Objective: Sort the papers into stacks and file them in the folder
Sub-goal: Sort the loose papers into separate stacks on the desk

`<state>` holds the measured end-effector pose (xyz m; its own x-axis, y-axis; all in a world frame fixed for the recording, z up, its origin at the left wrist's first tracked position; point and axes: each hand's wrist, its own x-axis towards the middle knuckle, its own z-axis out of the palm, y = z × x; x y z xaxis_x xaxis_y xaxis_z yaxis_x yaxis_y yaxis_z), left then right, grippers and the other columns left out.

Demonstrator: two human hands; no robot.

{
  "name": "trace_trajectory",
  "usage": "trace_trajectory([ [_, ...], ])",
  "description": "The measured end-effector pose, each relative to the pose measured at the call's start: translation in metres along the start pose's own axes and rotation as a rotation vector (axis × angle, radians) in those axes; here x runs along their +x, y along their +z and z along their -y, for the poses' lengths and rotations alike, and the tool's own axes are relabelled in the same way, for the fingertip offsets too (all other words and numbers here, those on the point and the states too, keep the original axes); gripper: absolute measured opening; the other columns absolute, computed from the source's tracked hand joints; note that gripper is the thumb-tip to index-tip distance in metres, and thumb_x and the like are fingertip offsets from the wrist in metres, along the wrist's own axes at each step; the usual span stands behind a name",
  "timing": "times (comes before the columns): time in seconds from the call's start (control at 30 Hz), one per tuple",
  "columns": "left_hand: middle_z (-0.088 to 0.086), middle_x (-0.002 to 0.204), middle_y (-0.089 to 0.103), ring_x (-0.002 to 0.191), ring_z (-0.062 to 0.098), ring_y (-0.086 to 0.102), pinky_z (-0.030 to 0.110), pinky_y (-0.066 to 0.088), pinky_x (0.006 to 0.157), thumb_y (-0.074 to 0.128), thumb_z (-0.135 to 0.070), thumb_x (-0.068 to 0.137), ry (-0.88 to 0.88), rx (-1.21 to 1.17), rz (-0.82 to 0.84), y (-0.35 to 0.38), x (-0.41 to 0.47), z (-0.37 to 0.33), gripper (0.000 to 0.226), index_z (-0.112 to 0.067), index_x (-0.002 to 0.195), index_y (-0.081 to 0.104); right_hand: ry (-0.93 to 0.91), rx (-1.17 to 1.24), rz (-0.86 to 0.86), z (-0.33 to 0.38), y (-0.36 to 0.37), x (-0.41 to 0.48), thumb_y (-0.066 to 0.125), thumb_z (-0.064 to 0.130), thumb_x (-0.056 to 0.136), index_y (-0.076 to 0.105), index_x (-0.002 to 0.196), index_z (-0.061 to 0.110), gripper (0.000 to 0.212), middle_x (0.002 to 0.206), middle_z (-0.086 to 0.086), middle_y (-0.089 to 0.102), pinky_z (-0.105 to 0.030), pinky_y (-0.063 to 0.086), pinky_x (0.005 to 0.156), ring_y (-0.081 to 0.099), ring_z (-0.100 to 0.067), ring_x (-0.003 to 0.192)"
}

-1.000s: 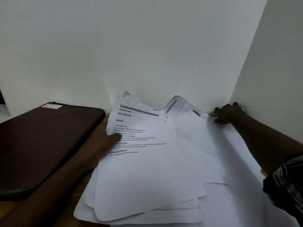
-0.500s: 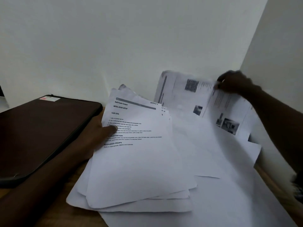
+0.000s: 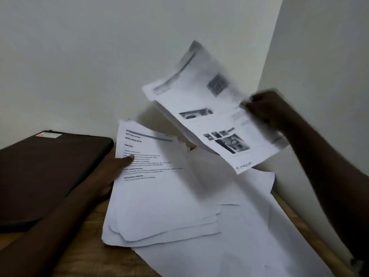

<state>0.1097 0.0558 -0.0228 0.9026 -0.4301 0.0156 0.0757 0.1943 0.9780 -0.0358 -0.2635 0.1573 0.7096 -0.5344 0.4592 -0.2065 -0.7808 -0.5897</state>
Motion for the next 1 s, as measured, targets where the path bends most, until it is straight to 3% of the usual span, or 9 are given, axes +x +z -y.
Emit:
trace_trajectory([
  [0.1,0.007,0.082,0.075,0.063,0.015,0.073,0.025,0.058,0.053,0.048,-0.013,0.102,0.034,0.04,-0.041,-0.005,-0.001,-0.002,0.017,-0.004,0.102,0.063,0.135,0.084,0.278,-0.031,0.066,-0.031,0.074,0.026,0.085,0.067,0.075,0.008,0.022,0.066,-0.011,0.062,-0.029,0.043,0.051,0.054,-0.018,0.055],
  [0.2,0.018,0.108,0.069,0.077,0.022,0.072,0.037,0.06,0.074,0.049,-0.019,0.102,0.031,0.041,-0.059,-0.012,0.003,0.0,0.021,-0.005,0.106,0.064,0.212,0.166,0.473,-0.049,0.113,-0.052,0.08,0.033,0.075,0.074,0.087,0.019,0.019,0.087,-0.01,0.075,-0.041,0.059,0.074,0.07,-0.024,0.076],
  [0.3,0.007,0.088,0.074,0.062,0.011,0.072,0.026,0.06,0.056,0.046,-0.026,0.103,0.017,0.018,-0.08,-0.01,0.008,0.002,0.024,-0.01,0.1,0.064,0.242,0.249,0.481,-0.054,0.129,-0.057,0.077,0.022,0.082,0.067,0.08,0.017,0.011,0.069,0.001,0.065,-0.018,0.045,0.047,0.06,-0.009,0.053],
  [0.37,-0.001,0.074,0.076,0.06,0.01,0.072,0.021,0.056,0.049,0.045,-0.03,0.104,0.017,-0.005,-0.073,-0.005,0.008,0.002,0.028,-0.01,0.102,0.064,0.241,0.262,0.472,-0.059,0.137,-0.058,0.074,0.018,0.085,0.063,0.077,0.015,0.014,0.064,0.003,0.059,-0.015,0.033,0.038,0.051,-0.004,0.042],
  [0.53,0.012,0.11,0.072,0.077,0.018,0.074,0.03,0.061,0.061,0.05,-0.021,0.102,0.016,0.015,-0.075,-0.006,0.006,0.006,0.034,-0.004,0.131,0.057,0.275,0.477,0.643,-0.059,0.142,-0.064,0.072,0.015,0.086,0.064,0.087,0.009,0.01,0.094,-0.018,0.072,-0.044,0.053,0.079,0.067,-0.028,0.081],
  [0.6,0.014,0.114,0.07,0.079,0.02,0.074,0.033,0.061,0.062,0.051,-0.016,0.102,0.011,0.012,-0.08,-0.007,0.005,0.005,0.034,-0.004,0.133,0.056,0.291,0.589,0.685,-0.057,0.14,-0.065,0.071,0.011,0.086,0.066,0.098,0.006,0.013,0.099,-0.016,0.073,-0.044,0.058,0.081,0.071,-0.028,0.084],
  [0.7,0.006,0.099,0.073,0.07,0.016,0.075,0.028,0.059,0.054,0.052,-0.014,0.101,0.028,0.012,-0.073,-0.005,0.002,0.003,0.03,-0.004,0.129,0.057,0.301,0.722,0.674,-0.056,0.142,-0.066,0.068,0.001,0.085,0.065,0.104,0.005,0.02,0.096,-0.017,0.073,-0.036,0.061,0.068,0.072,-0.025,0.075],
  [0.87,0.01,0.107,0.074,0.083,0.019,0.075,0.029,0.06,0.06,0.071,-0.041,0.082,0.081,0.025,-0.015,-0.007,0.0,0.005,0.059,-0.007,0.129,0.059,0.313,0.678,0.591,-0.055,0.148,-0.071,0.07,0.008,0.086,0.071,0.09,0.001,0.008,0.091,-0.018,0.074,-0.046,0.058,0.083,0.071,-0.028,0.074],
  [1.0,0.013,0.108,0.074,0.086,0.025,0.075,0.032,0.06,0.061,0.081,-0.051,0.067,0.089,0.032,-0.013,-0.01,0.0,0.006,0.073,-0.009,0.124,0.062,0.27,0.587,0.437,-0.056,0.153,-0.071,0.08,0.037,0.077,0.052,0.063,0.011,0.041,0.065,-0.008,0.056,-0.029,0.039,0.054,0.05,-0.017,0.055],
])
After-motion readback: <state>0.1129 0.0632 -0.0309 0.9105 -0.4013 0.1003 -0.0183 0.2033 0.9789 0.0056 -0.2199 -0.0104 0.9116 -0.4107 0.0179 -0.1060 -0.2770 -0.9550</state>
